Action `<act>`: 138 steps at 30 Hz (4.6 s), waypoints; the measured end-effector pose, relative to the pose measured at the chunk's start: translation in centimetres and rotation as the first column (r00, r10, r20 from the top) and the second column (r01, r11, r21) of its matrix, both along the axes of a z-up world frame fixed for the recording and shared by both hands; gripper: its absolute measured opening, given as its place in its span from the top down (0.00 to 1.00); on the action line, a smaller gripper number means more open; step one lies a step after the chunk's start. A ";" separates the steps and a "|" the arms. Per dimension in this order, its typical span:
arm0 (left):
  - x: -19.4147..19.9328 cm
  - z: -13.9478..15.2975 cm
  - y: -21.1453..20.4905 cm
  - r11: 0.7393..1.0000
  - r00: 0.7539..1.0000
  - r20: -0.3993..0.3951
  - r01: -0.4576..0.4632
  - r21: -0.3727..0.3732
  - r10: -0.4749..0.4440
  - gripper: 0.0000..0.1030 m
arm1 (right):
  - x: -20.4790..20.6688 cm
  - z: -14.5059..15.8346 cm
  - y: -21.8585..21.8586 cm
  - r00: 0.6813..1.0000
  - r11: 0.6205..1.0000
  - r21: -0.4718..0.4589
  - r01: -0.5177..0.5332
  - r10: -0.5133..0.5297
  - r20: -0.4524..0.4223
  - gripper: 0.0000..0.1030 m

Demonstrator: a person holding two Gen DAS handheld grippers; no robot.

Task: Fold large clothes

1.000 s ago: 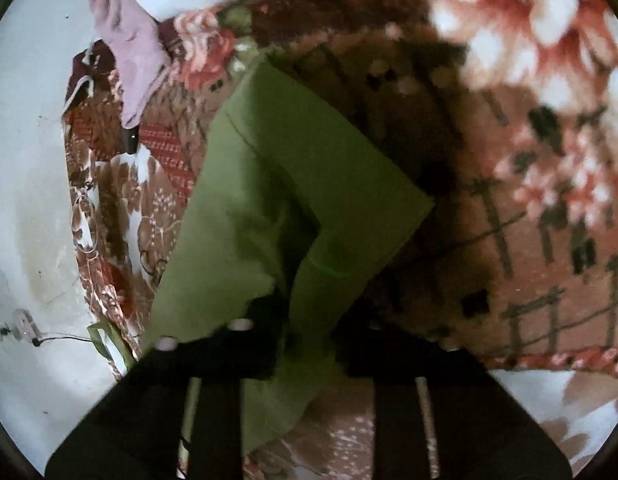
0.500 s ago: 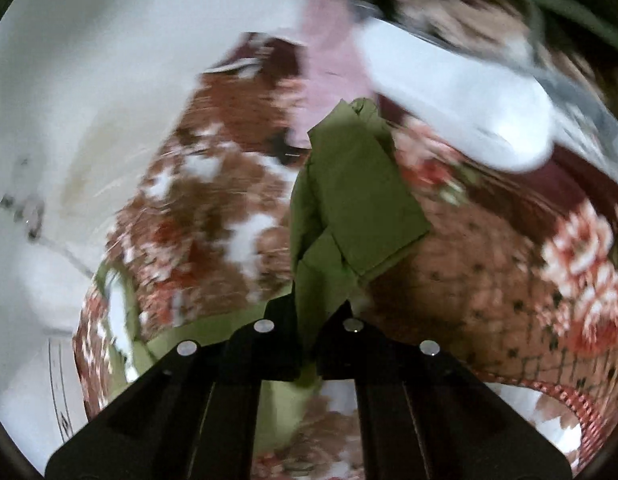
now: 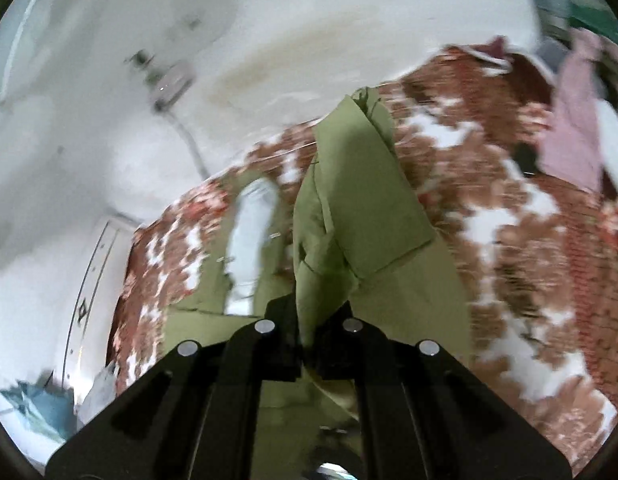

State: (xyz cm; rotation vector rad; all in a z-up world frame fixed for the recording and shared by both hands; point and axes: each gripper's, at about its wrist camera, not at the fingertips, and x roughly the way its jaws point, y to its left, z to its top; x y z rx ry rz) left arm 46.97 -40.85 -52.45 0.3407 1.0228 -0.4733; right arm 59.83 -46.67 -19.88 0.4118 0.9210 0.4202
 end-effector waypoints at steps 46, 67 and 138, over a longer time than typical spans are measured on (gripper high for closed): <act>-9.1 5.3 10.1 0.978 0.981 -0.193 -0.025 -0.207 -0.015 0.05 | -8.7 -20.3 58.8 0.625 0.686 0.006 -0.728 0.667 -0.405 0.18; 0.7 8.4 53.7 0.688 0.697 -0.149 -0.717 -0.115 0.701 0.05 | 0.7 -24.1 23.0 0.953 0.760 -0.617 -0.202 0.007 -0.303 0.08; 27.7 12.6 53.9 0.860 0.875 -0.019 -0.480 -0.173 0.484 0.05 | 20.1 -21.1 30.1 0.994 0.910 -0.403 -0.096 0.064 -0.093 0.05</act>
